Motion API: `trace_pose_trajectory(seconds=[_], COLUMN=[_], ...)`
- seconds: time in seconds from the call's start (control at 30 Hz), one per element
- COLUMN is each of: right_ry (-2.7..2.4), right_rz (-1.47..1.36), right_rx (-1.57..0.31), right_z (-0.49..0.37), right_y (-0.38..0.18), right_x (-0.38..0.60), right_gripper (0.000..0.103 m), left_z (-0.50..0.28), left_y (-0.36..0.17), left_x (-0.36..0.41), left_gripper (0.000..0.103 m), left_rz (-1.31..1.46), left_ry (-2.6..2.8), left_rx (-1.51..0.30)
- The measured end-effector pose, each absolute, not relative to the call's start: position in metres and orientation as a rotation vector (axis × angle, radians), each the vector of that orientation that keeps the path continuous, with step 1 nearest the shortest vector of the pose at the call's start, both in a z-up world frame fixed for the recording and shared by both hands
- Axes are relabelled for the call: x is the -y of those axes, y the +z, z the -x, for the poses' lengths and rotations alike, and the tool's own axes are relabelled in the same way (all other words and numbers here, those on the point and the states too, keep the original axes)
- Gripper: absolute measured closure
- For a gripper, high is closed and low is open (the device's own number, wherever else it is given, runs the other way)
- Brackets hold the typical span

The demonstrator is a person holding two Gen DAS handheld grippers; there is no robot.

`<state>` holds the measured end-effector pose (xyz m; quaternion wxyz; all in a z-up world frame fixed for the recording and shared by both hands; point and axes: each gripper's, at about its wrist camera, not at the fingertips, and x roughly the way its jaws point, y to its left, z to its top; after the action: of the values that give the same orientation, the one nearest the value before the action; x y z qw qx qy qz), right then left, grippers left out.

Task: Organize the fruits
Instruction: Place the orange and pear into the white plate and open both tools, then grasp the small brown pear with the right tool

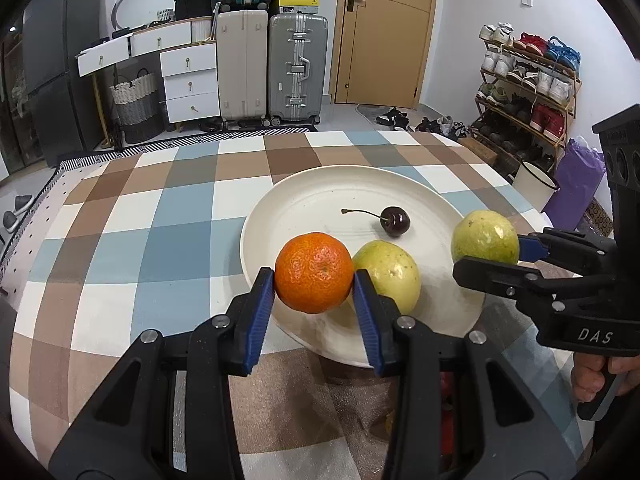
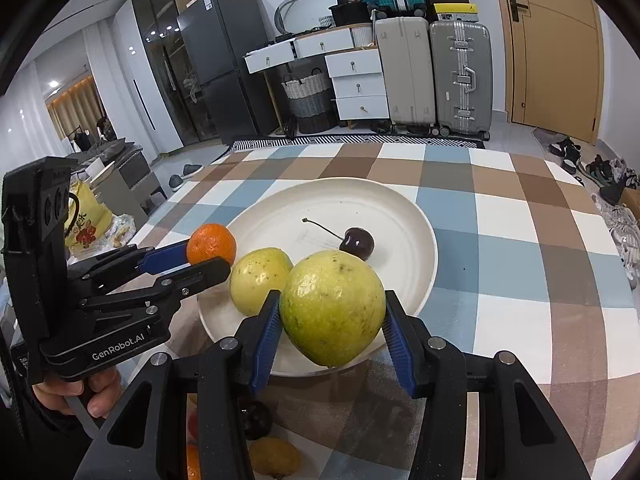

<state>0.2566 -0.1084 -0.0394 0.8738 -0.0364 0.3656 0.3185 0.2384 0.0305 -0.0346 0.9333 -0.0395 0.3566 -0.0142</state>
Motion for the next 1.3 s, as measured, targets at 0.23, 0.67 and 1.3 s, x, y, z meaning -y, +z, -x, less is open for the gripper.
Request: trace_pose_trajectory(seconds=[0.23,0.67,1.3], right_ry=[0.641,0.605,0.647], right_rz=[0.073,0.076,0.098], right_rx=[-0.774,-0.678,-0.680], right_z=[-0.264,-0.251,-0.224], right_y=[-0.046,-0.031,-0.026], right_x=[0.105,0.120,0.137], right_gripper=[0.053,0.032,0.001], left_z=[-0.244,-0.242,-0.177], left_y=[-0.041,-0.037,-0.002], left_x=[-0.032,-0.034,-0.049], left_gripper=[0.066,0.059,0.000], left_rz=[0.095,0.100,0.122], left_ry=[-0.021,-0.019,0.023], left_rx=[-0.746,-0.714,-0.613])
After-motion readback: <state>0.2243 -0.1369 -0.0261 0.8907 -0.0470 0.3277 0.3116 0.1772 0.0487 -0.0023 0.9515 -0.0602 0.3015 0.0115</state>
